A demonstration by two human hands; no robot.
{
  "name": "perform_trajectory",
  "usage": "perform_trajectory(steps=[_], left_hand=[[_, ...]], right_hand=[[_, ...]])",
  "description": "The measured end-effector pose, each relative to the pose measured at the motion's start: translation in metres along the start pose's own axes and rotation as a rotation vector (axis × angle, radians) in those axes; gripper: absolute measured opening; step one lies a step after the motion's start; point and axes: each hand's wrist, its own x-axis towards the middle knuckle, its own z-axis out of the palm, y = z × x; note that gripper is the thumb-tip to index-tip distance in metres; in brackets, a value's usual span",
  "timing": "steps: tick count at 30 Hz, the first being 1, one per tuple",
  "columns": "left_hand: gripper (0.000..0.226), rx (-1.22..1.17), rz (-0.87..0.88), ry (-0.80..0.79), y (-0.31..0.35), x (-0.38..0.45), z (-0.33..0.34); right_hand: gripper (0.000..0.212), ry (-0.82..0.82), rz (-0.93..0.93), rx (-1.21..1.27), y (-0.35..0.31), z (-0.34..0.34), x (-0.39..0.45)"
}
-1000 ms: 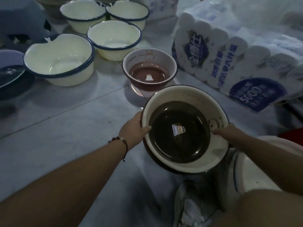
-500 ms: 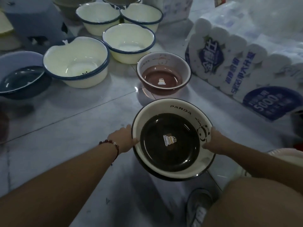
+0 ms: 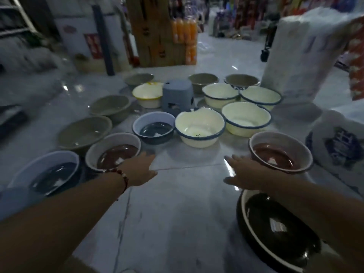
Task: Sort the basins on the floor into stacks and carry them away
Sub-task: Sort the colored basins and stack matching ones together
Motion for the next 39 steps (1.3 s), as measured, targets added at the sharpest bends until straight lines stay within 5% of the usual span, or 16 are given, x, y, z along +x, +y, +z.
perform_trajectory(steps=[10,21,39], left_hand=[[0.061,-0.033,-0.231,-0.028,-0.148,-0.087,0.015],[0.071,-0.048,-0.299,-0.25,-0.259,0.04,0.145],[0.067,-0.228,-0.197,-0.536,-0.339,0.092,0.033]], right_hand=[[0.083,0.004,-0.299,-0.132,-0.187,0.001,0.042],[0.08,-0.151,-0.375,-0.2,-0.285,0.089,0.261],[0.077,-0.475,-0.143,-0.01,-0.348,-0.048,0.312]])
